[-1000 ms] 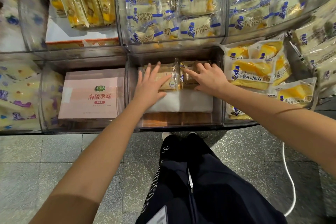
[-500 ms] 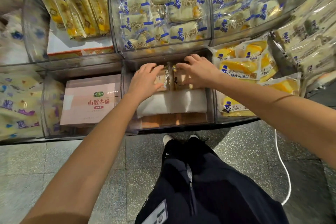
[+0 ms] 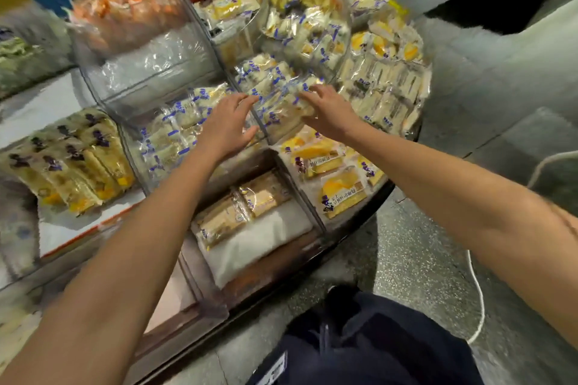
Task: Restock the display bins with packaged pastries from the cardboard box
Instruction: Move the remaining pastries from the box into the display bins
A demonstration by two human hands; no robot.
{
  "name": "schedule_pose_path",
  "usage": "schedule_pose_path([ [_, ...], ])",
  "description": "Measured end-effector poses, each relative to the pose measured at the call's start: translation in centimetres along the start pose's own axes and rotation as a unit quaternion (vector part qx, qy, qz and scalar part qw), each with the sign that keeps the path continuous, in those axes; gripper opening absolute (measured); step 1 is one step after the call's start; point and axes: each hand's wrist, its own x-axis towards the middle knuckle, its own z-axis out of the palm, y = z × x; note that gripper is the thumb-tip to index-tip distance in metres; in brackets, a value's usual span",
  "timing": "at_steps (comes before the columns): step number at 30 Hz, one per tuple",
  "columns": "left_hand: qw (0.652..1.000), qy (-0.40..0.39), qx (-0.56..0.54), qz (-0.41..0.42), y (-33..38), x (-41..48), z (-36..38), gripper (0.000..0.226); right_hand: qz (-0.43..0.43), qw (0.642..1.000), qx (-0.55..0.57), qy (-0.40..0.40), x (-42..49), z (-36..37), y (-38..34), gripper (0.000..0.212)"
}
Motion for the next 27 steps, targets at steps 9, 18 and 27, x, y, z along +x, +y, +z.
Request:
schedule_pose_path([
  [9, 0.981, -0.006, -0.030, 0.193, 13.4, 5.7, -1.9, 0.069, 0.196, 0.977, -0.089, 0.012, -9.5, -5.3, 4.3, 0.068],
  [18, 0.907, -0.026, -0.031, 0.419, 29.9, 3.6, 1.2, 0.070, 0.365, 0.926, -0.096, 0.032, -30.5, -10.1, 8.8, 0.073],
  [27, 0.790, -0.077, -0.078, 0.603, 50.4, -2.5, 5.4, 0.065, 0.522, 0.842, -0.081, 0.107, -54.2, -12.0, 10.4, 0.073],
])
